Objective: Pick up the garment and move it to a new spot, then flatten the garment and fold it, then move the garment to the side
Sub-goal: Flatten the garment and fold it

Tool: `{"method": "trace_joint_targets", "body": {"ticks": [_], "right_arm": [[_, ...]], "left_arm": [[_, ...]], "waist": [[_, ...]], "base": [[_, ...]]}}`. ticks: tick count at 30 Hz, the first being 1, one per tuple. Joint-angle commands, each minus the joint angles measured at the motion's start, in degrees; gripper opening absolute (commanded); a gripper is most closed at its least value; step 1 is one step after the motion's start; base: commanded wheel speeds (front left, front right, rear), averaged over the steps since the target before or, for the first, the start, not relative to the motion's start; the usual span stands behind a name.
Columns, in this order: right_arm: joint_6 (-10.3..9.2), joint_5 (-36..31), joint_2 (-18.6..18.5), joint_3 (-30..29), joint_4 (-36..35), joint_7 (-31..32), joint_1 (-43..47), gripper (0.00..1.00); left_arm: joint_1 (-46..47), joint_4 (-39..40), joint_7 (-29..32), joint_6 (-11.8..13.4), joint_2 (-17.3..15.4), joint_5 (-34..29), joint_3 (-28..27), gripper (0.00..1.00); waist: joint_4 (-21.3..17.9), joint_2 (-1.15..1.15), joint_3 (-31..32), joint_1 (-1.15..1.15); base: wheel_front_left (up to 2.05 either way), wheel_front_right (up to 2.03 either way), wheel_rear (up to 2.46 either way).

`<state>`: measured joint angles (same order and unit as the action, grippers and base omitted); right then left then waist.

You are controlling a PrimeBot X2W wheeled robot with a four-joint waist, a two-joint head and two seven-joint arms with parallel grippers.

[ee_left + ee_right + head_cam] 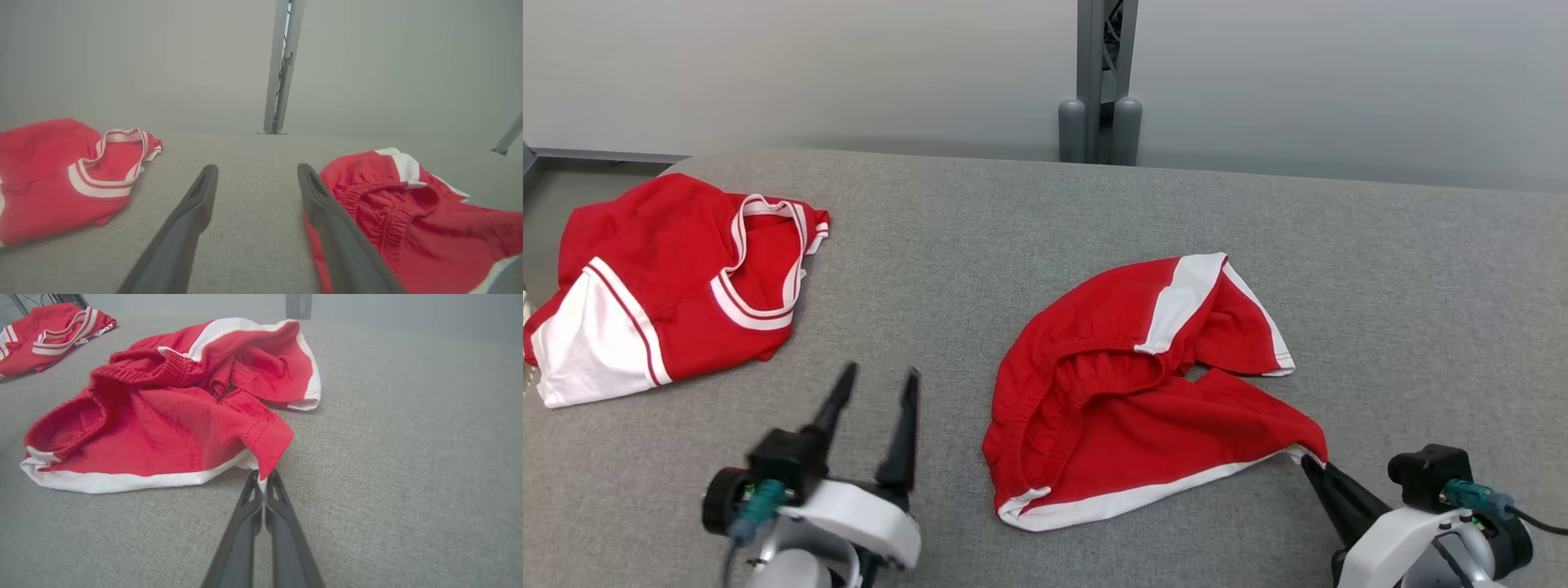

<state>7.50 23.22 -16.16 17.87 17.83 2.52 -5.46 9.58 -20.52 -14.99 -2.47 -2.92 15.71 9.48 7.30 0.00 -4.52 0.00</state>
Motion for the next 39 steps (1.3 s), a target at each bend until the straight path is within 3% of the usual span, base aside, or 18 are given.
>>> {"method": "trace_joint_targets", "body": {"ticks": [1,6,10,18,27,39], "right_arm": [[-0.02,0.3,0.3,-0.3,-0.3,0.1,0.7,0.00],[-0.02,-0.7,1.4,0.1,0.5,-0.3,1.4,0.00],[-0.02,-0.7,2.2,0.4,1.3,-0.8,1.0,0.00],[-0.02,0.1,3.5,1.5,3.6,-1.8,0.5,0.00],[-0.02,0.6,4.0,2.6,5.2,-2.8,-0.7,0.00],[-0.02,1.2,4.1,3.5,7.0,-3.8,-2.1,0.00]], "left_arm": [[0.0,-1.6,-0.3,-1.1,-1.6,-2.8,2.3,1.00],[1.2,-4.9,2.0,-4.1,-5.1,-8.2,11.3,1.00],[2.3,-4.4,4.3,-4.9,-8.4,-11.8,19.0,1.00],[7.9,-0.1,10.0,-5.0,-13.8,-9.2,36.7,1.00],[13.4,0.2,14.3,-5.0,-16.3,-7.6,43.7,1.00],[17.5,-2.7,17.4,-5.0,-17.6,-5.6,48.3,1.00]], "waist": [[-0.2,0.00,0.0,0.00],[-0.3,0.00,0.0,0.00],[-0.5,0.00,-0.1,0.00],[-1.3,0.00,-0.2,0.00],[-2.5,0.00,-0.5,0.00],[-2.9,0.00,-1.6,0.00]], "base": [[0.00,0.00,0.00],[0.00,0.00,0.00],[0.00,0.00,0.00],[0.00,0.00,0.00],[0.00,0.00,0.00],[0.00,0.00,0.00]]}}
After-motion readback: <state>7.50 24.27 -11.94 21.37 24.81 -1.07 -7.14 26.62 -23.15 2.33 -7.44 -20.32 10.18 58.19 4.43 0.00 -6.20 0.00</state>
